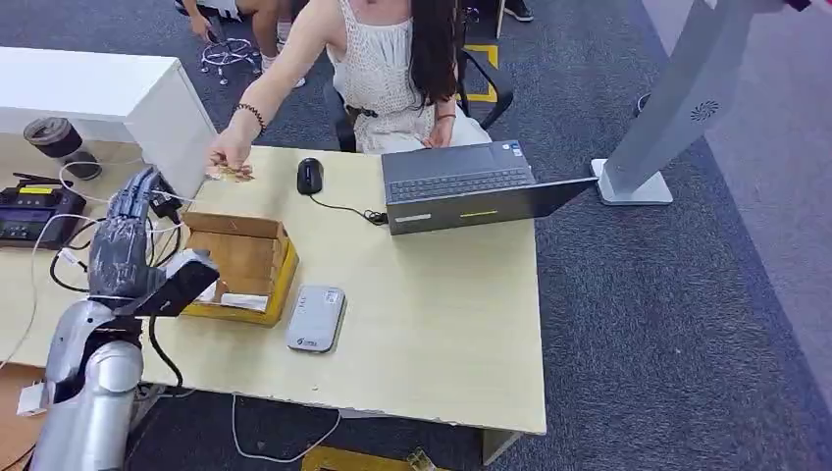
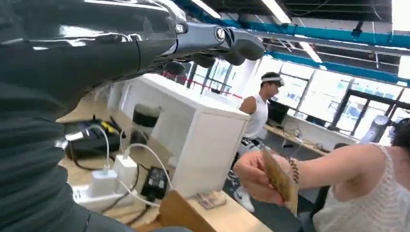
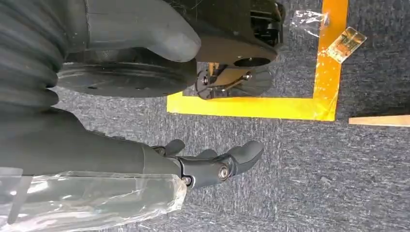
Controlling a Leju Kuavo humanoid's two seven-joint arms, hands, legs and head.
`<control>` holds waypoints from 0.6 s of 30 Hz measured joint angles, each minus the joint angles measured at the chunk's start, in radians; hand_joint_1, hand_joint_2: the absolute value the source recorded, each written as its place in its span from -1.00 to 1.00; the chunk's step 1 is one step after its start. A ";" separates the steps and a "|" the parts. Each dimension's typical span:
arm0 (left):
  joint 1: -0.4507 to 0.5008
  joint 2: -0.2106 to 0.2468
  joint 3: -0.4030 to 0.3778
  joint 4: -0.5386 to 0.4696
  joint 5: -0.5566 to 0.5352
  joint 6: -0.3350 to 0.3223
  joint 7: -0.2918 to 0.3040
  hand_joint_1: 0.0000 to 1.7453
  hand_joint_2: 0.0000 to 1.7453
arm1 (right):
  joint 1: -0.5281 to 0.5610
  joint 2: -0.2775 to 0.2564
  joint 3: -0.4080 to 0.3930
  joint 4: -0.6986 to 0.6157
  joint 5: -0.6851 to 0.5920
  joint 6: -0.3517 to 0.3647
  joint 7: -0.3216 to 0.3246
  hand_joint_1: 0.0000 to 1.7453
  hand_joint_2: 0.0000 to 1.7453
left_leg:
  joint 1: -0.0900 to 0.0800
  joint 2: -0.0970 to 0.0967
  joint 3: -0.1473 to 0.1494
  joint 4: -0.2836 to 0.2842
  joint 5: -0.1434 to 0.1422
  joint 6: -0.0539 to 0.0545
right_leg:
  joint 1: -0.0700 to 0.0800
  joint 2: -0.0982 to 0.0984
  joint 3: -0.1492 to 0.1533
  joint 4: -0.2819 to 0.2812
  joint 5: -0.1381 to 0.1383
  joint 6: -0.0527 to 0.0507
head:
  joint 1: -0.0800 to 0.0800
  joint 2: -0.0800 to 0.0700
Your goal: Pass the card to the sensor for recognition and then transmit it.
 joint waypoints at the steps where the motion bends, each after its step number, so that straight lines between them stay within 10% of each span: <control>1: -0.013 0.011 -0.010 0.011 -0.028 0.004 0.013 -1.00 1.00 | 0.000 0.000 0.000 0.000 0.000 0.000 0.001 -1.00 1.00 | 0.000 0.000 0.000 0.000 0.000 0.000 | 0.000 0.000 0.000 0.000 0.000 0.000 | 0.000 0.000; 18: -0.198 0.179 -0.144 0.166 -0.486 0.071 0.230 -1.00 1.00 | -0.006 0.001 0.000 0.014 0.071 0.000 0.021 -1.00 1.00 | 0.000 0.001 0.000 0.000 0.000 0.000 | 0.000 0.001 -0.001 0.000 0.000 0.000 | 0.000 0.000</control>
